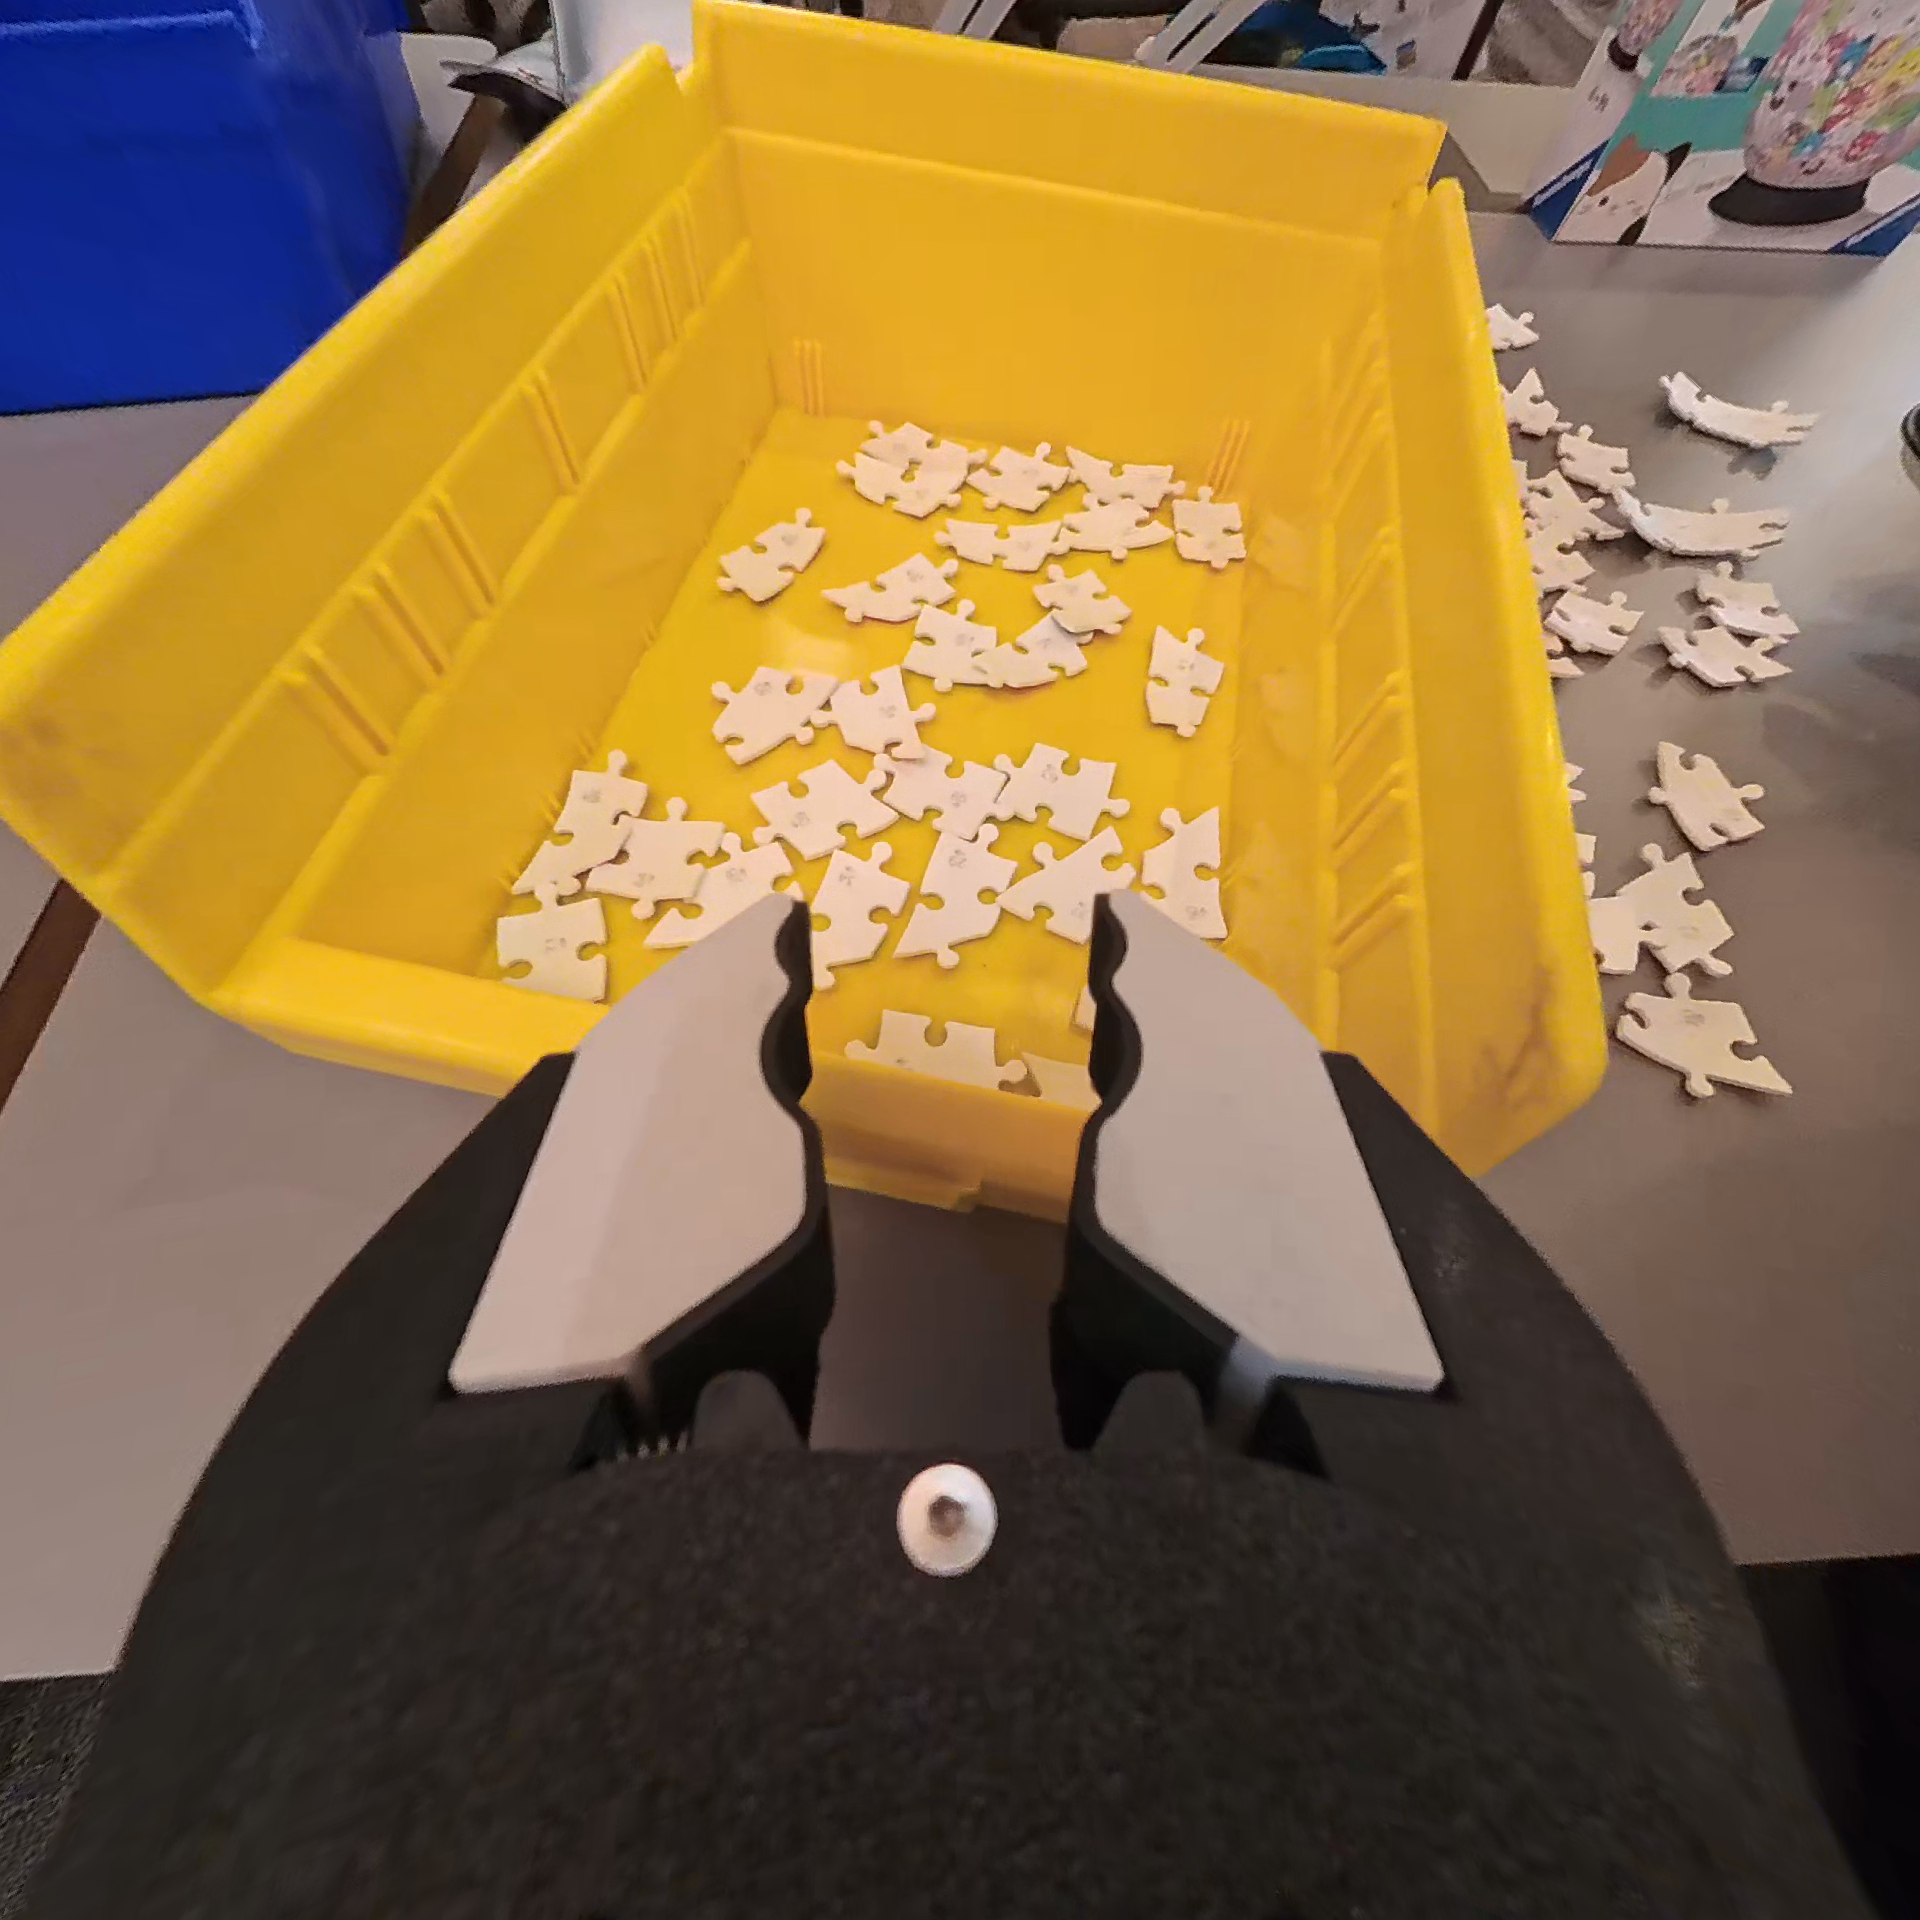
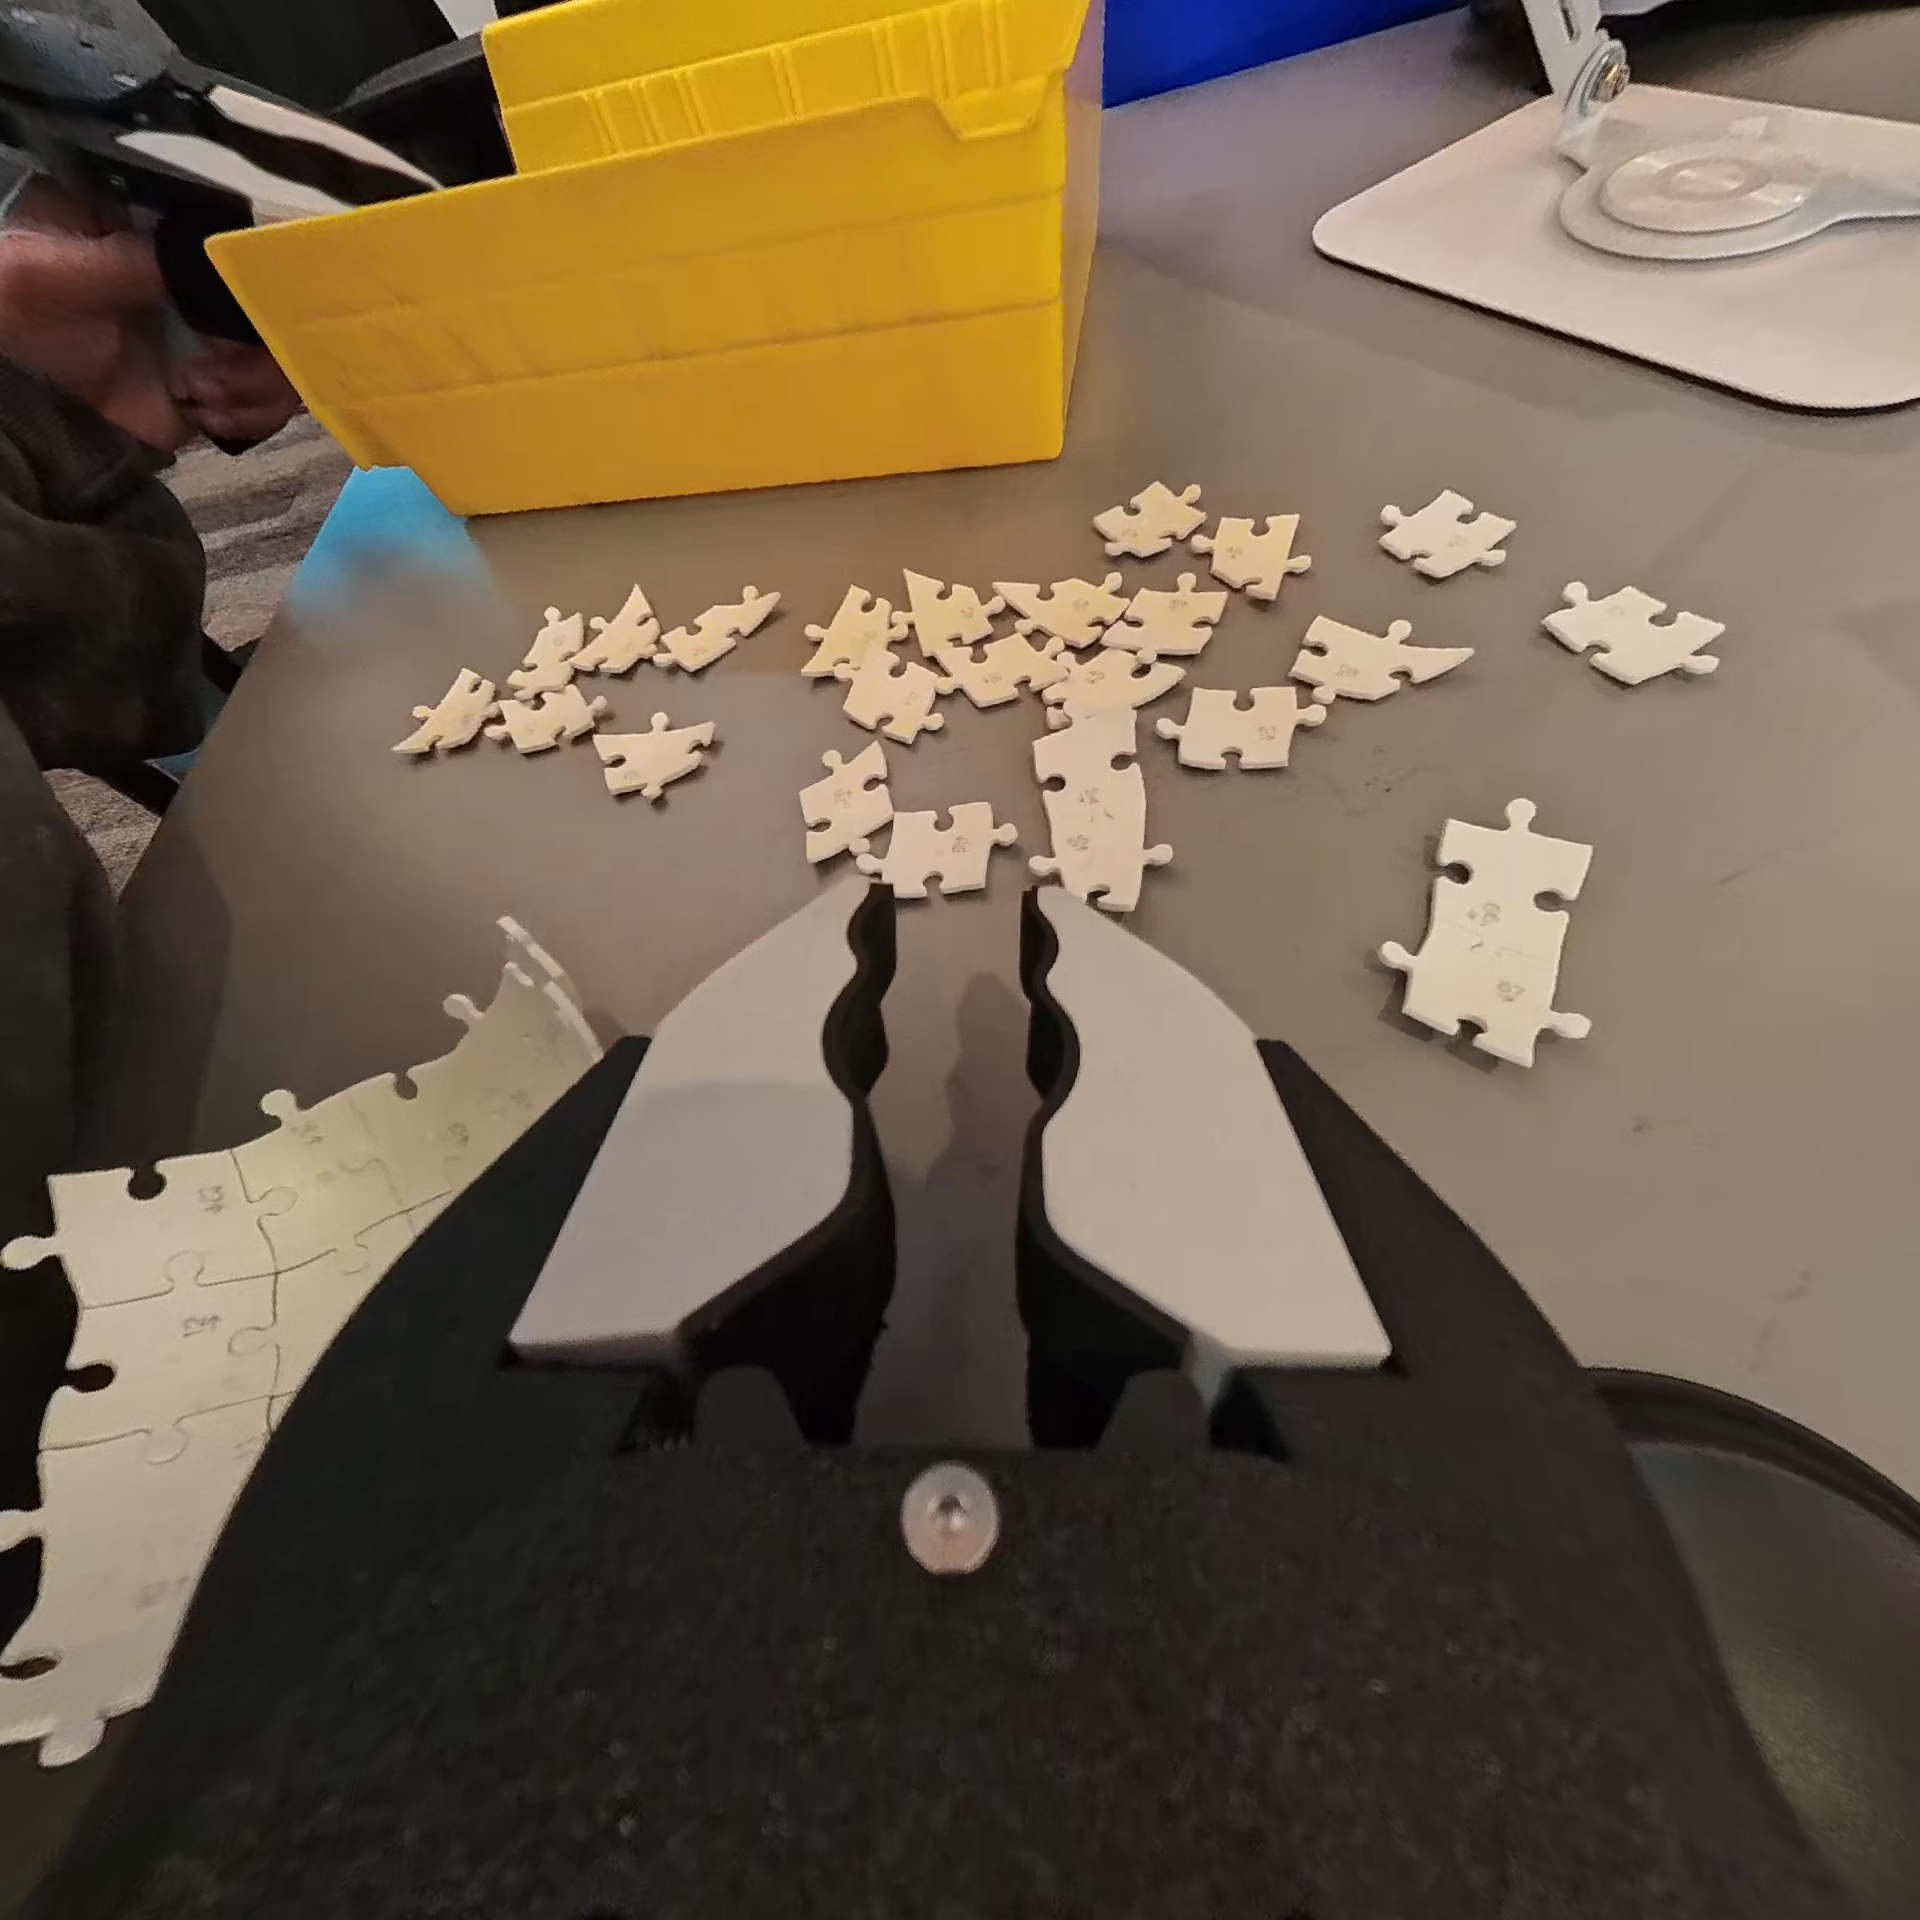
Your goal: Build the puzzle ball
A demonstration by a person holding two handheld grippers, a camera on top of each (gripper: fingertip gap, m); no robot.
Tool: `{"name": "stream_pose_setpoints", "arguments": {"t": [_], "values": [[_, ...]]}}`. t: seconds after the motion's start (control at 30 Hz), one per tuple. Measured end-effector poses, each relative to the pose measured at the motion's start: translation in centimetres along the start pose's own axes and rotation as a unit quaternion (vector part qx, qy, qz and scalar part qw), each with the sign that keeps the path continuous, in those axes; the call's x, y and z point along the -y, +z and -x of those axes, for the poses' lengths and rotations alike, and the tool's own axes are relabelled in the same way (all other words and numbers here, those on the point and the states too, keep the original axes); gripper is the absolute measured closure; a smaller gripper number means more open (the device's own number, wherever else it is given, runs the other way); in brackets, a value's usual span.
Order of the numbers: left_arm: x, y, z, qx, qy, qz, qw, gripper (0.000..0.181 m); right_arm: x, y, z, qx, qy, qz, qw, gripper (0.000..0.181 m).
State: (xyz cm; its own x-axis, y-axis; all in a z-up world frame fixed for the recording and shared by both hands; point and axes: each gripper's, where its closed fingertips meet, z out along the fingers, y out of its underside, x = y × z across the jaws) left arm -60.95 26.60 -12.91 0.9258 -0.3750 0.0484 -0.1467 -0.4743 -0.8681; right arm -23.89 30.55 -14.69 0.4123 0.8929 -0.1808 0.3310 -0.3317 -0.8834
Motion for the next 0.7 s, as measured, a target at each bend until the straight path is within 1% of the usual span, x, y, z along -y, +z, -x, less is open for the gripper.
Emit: {"name": "stream_pose_setpoints", "arguments": {"t": [0.17,0.7], "values": [[-0.28,0.12,0.15,0.006,0.007,0.006,1.000,0.131,-0.01,0.01,-0.05,0.003,0.006,0.000,1.000,0.159],[-0.67,0.29,-0.03,-0.004,0.002,0.013,1.000,0.131,-0.04,0.02,-0.04,0.008,0.011,0.002,1.000,0.160]]}}
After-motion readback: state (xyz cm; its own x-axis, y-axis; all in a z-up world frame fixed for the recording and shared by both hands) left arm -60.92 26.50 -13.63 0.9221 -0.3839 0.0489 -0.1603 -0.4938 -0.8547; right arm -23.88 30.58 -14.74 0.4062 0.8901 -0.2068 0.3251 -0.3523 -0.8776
